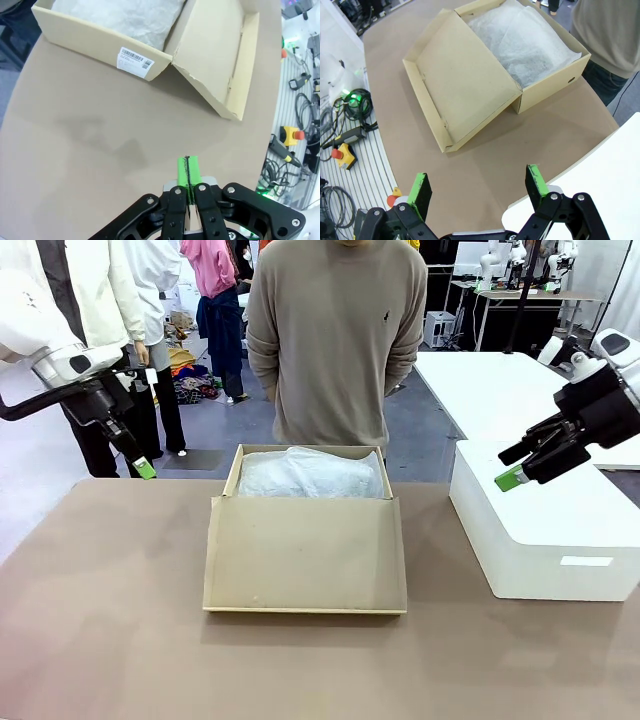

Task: Pack the shoes into the box.
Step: Close the Shoes Box.

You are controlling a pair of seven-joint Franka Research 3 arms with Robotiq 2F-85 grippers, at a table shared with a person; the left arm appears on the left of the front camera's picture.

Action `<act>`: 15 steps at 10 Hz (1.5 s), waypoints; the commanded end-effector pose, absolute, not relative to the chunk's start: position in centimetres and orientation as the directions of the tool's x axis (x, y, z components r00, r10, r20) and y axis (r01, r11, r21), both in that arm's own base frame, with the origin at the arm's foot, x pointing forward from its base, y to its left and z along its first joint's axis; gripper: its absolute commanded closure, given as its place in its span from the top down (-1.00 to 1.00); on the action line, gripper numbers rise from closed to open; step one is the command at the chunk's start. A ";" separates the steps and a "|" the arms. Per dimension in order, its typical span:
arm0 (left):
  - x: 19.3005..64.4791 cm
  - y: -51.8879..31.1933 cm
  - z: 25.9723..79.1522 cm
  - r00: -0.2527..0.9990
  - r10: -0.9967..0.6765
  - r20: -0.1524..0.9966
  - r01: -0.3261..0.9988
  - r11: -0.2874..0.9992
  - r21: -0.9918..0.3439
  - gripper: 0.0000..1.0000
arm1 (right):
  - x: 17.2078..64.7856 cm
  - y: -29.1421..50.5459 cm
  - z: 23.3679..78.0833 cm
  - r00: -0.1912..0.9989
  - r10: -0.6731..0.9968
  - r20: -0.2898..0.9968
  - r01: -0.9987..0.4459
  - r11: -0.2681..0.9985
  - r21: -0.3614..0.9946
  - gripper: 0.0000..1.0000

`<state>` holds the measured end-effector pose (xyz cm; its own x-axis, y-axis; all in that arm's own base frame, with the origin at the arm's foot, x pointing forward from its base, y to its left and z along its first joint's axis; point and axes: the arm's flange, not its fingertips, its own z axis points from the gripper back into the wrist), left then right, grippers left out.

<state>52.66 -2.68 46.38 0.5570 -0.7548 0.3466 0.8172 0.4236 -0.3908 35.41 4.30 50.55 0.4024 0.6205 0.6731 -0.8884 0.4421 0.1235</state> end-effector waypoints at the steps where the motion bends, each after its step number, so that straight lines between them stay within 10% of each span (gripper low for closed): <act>1: 52.6 -2.6 46.6 0.552 -0.761 0.339 0.820 0.424 -0.384 -1.00 | 35.7 4.3 50.5 0.377 0.609 0.698 -0.899 0.422 0.117 1.00; 15: 49.7 -4.0 35.0 0.655 -0.633 0.412 0.747 0.461 -0.479 -1.00 | 35.7 4.3 50.5 0.377 0.609 0.698 -0.899 0.422 0.117 1.00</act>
